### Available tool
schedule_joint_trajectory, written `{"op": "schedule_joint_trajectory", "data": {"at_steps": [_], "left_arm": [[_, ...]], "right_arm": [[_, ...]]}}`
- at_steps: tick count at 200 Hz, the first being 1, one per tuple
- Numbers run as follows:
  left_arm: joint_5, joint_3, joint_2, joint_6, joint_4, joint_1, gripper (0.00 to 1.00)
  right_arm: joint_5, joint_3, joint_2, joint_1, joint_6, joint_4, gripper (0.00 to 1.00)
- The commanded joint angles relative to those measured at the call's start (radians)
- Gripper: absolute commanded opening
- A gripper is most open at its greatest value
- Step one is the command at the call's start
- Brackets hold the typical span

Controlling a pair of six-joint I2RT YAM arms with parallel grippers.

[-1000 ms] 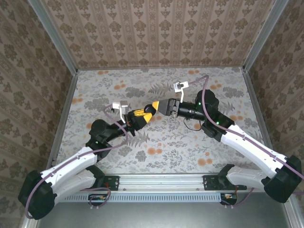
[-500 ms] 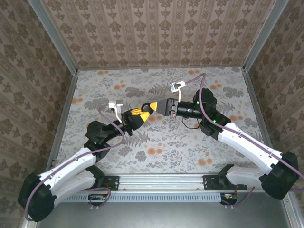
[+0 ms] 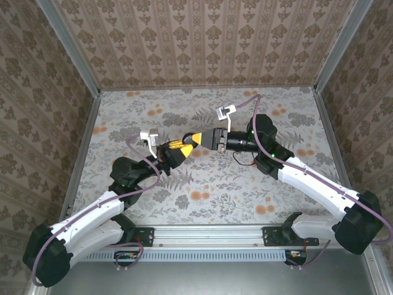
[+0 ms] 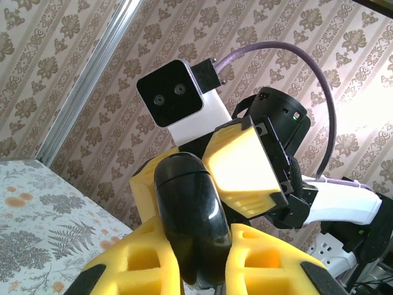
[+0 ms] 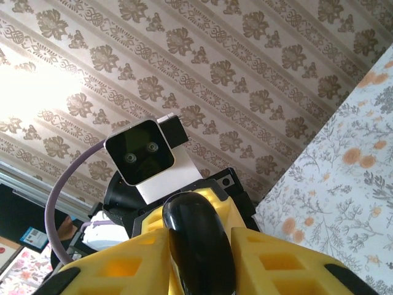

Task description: Insert the wireless bluetooth earbuds into the charging case

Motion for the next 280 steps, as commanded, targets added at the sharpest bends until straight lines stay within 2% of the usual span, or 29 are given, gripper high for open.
{"op": "schedule_joint_trajectory", "data": {"at_steps": [1,27,57,77,92,111,147,170,188,229,254,280], "left_arm": [[0.010,0.027,-0.018,-0.024,0.022,0.010,0.00],[0.007,0.027,-0.021,-0.030,-0.018,0.012,0.00],[-0.013,0.024,-0.041,-0.023,-0.077,0.021,0.08],[-0.025,0.028,-0.066,-0.006,-0.134,0.028,0.22],[-0.032,0.035,-0.097,0.006,-0.212,0.041,0.41],[-0.017,0.064,-0.146,0.031,-0.367,0.072,0.56],[0.099,0.129,-0.254,0.119,-0.665,0.171,0.67],[0.249,0.199,-0.256,0.190,-0.801,0.215,0.70],[0.317,0.242,-0.229,0.222,-0.844,0.226,0.72],[0.442,0.267,-0.148,0.196,-0.729,0.225,0.71],[0.464,0.273,-0.114,0.170,-0.668,0.212,0.70],[0.474,0.287,-0.081,0.173,-0.649,0.188,0.60]], "right_arm": [[-0.037,0.004,0.009,0.007,-0.025,0.037,0.25],[-0.037,0.013,0.003,0.007,-0.068,-0.005,0.19],[-0.030,0.019,-0.005,0.007,-0.102,-0.046,0.16],[-0.014,0.025,-0.017,0.006,-0.131,-0.082,0.14],[-0.005,0.033,-0.028,0.004,-0.163,-0.126,0.13],[-0.003,0.061,-0.042,-0.002,-0.223,-0.213,0.12],[0.003,0.150,-0.057,-0.009,-0.398,-0.449,0.12],[-0.011,0.212,-0.046,-0.009,-0.514,-0.576,0.12],[-0.038,0.243,-0.033,-0.009,-0.567,-0.620,0.12],[-0.094,0.265,-0.012,-0.009,-0.591,-0.609,0.12],[-0.093,0.268,-0.004,-0.009,-0.599,-0.606,0.12],[-0.091,0.270,0.005,-0.008,-0.602,-0.605,0.12]]}}
